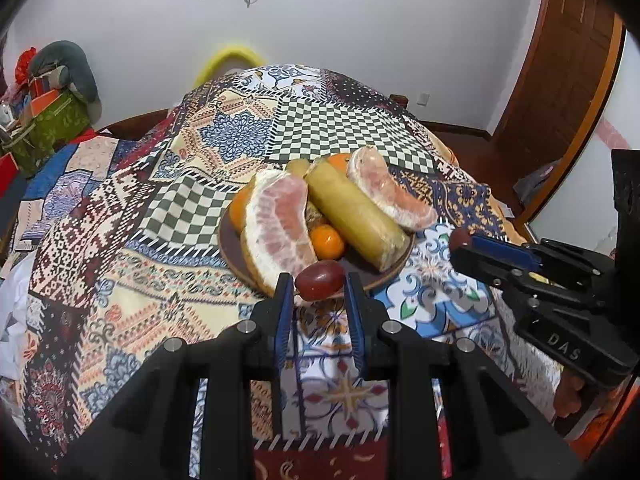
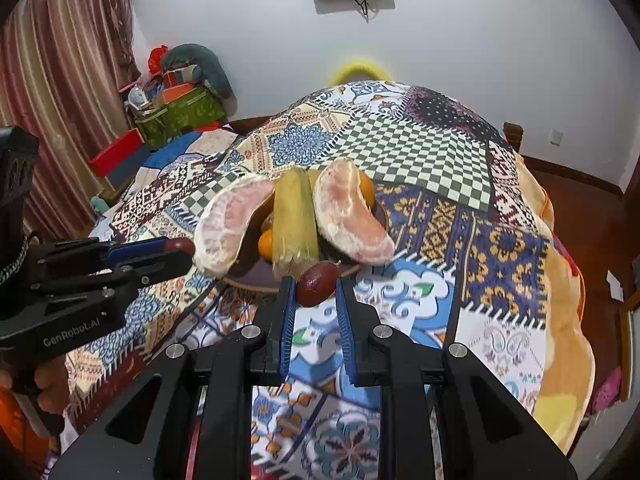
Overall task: Organize fruits
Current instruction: 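Lower both dates onto the plate and open both grippers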
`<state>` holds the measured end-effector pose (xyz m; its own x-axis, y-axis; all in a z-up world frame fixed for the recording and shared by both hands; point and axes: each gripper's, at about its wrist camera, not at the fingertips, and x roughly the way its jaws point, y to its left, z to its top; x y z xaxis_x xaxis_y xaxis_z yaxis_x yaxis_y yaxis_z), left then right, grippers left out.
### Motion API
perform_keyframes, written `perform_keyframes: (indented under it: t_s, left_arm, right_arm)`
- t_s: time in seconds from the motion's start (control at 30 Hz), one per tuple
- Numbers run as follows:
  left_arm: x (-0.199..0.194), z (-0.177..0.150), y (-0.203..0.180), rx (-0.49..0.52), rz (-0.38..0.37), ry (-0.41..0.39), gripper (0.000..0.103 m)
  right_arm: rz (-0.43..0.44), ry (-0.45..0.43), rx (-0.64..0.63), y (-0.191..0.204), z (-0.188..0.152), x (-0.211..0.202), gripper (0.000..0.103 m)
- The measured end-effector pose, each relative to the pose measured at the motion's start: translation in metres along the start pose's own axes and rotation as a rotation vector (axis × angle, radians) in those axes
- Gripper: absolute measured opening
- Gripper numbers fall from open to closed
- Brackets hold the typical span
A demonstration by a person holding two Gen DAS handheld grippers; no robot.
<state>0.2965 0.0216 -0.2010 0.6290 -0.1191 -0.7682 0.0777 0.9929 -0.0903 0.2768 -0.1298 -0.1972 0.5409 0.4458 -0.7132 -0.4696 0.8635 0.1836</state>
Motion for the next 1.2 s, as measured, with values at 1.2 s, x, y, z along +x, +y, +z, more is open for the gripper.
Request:
perform_keyframes:
  t_s: [1.2]
  left_arm:
    - [0.049, 0.012, -0.012, 0.037, -0.018, 0.037, 0.026]
  right_arm:
    - [0.007, 0.06, -0.027, -0.02, 0.009, 0.047, 0.021]
